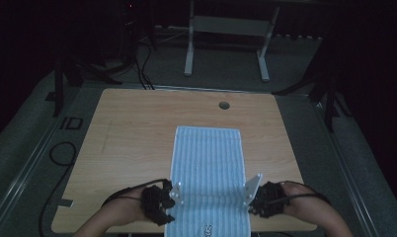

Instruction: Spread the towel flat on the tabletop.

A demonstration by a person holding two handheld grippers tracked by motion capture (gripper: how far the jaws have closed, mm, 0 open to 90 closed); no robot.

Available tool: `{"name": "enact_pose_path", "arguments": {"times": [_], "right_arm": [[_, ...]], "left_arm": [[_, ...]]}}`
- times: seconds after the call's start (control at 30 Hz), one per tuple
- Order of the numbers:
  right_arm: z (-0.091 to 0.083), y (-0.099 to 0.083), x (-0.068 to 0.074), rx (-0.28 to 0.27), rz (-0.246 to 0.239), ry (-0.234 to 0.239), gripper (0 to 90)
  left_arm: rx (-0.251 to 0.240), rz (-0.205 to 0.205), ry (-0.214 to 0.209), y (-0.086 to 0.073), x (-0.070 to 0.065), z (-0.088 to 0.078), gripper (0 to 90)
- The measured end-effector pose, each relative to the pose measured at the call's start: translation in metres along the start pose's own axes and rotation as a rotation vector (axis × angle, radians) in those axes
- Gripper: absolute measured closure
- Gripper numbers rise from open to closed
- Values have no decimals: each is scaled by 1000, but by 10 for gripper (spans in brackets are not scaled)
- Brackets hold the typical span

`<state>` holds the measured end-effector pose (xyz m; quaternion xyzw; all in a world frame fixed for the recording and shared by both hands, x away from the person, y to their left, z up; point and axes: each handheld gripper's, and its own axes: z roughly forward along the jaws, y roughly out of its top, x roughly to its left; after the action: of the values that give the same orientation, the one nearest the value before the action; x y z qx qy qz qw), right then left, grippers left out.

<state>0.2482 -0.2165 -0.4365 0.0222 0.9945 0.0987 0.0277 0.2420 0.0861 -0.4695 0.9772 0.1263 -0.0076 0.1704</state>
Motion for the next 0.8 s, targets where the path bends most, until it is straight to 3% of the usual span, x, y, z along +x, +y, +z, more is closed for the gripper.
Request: {"name": "enact_pose_path", "arguments": {"times": [0.03,0.07,0.1,0.13,0.17,0.23,0.3,0.37,0.43,0.47,0.53,0.8], "right_arm": [[3,0,-11,-12,21,-17,793],[9,0,-23,-11,52,-4,808],[16,1,-32,-2,58,-16,837],[25,2,-41,9,66,-19,866],[33,3,-49,25,81,1,896],[49,5,-59,45,86,14,899],[64,6,-68,62,92,30,899],[77,4,-75,79,111,51,899],[86,2,-81,102,118,45,900],[85,2,-84,78,134,59,900],[86,1,-89,91,136,33,900],[88,4,-117,91,156,39,898]], "left_arm": [[-4,-12,22,2,9,3,588],[-10,-26,38,5,18,6,588],[-10,-26,38,5,18,6,588],[-24,-51,32,11,36,14,590],[-20,-62,40,14,43,19,591],[15,-49,59,19,55,29,613],[32,-53,45,22,64,41,625],[71,-71,59,25,72,51,632],[85,-73,54,27,78,58,632],[71,-82,49,28,80,58,631],[70,-85,47,29,84,59,628],[63,-126,77,32,110,58,608]]}}
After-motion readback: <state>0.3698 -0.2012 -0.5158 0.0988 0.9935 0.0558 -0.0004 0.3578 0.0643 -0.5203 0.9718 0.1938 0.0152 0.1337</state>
